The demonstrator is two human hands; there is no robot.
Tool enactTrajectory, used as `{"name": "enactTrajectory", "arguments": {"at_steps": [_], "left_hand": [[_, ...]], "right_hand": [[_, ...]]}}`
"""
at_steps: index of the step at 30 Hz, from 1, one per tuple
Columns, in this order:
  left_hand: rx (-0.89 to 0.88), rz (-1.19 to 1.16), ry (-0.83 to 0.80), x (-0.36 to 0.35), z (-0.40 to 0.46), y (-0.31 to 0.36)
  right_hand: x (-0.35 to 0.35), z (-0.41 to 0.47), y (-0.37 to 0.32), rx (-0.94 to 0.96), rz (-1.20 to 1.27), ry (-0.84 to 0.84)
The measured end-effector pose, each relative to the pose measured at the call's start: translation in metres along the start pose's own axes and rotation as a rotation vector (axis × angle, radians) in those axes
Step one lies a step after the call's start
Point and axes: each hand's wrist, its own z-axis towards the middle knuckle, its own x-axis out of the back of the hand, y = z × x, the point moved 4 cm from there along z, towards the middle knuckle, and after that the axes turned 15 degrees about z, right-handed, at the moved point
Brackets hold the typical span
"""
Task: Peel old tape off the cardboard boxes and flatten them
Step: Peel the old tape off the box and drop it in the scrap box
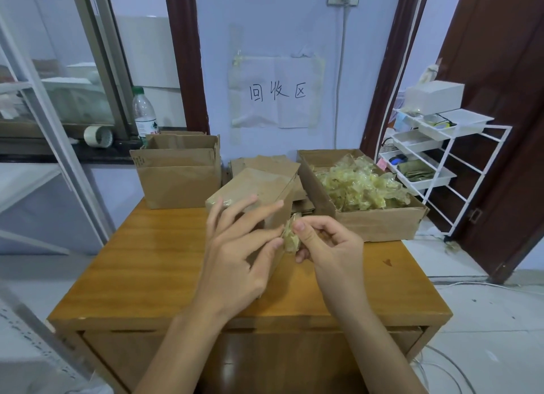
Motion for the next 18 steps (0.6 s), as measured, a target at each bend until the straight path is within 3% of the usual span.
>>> {"name": "enactTrajectory", "arguments": {"at_steps": [7,15,18], "left_hand": [[0.214,-0.18,0.013,0.007,-0.002,0.004],[0.157,-0.111,0.067,0.01,0.001,0.018],[0.26,-0.202,0.091,0.012,-0.001,0.014]], "right_hand": [[-0.001,-0.003,-0.005,0.006,-0.042,0.068],[-0.011,-0.012,-0.017,0.173,-0.208,0.165],[-0.016,-0.016,-0.021,0.072,-0.081,0.104]]}}
